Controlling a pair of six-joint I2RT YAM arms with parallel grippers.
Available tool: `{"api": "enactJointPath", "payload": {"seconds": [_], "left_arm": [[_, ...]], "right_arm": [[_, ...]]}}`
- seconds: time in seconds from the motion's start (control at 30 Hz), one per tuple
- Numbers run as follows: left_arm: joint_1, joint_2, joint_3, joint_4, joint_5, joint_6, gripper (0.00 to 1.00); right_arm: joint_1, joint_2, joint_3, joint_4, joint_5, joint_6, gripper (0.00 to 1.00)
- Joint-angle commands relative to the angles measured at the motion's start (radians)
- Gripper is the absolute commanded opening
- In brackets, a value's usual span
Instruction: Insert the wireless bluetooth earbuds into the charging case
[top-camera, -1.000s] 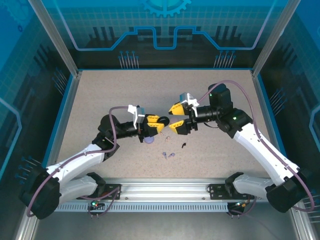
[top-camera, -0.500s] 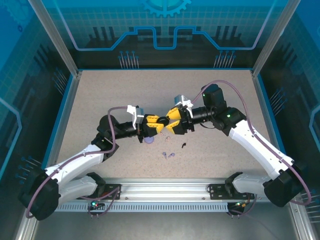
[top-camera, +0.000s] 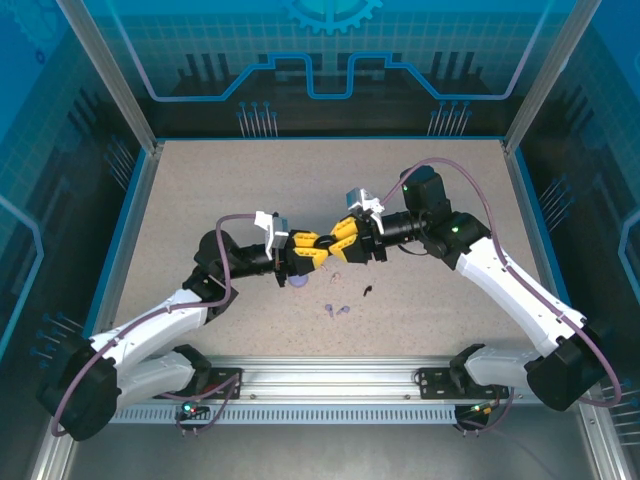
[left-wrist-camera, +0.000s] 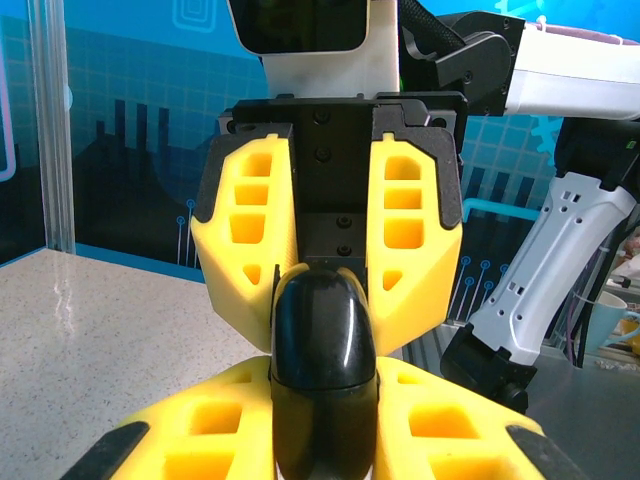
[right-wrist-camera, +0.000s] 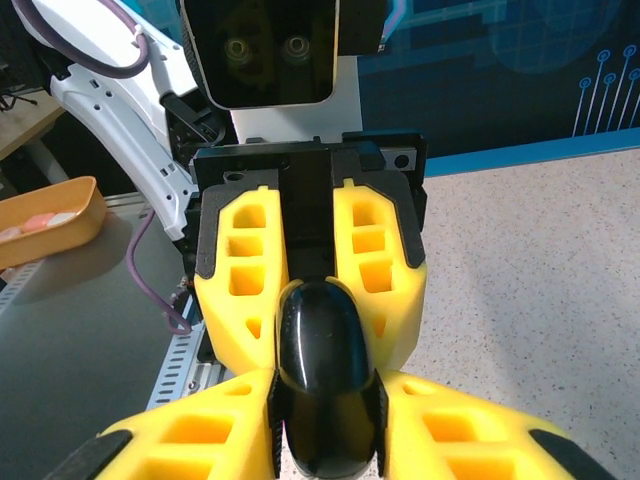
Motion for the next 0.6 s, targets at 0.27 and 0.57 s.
{"api": "enactJointPath", "payload": {"seconds": [0.27, 0.57], "left_arm": [[-0.008, -0.009, 0.007, 0.002, -0.005, 0.04, 0.33], [-0.008, 0.005, 0.01, -0.001, -0.01, 0.038, 0.4]], "right_arm": [[0.008, -0.026, 0.022, -0.011, -0.016, 0.007, 0.27], [0.007, -0.029, 0.016, -0.012, -0.008, 0.005, 0.25]]}}
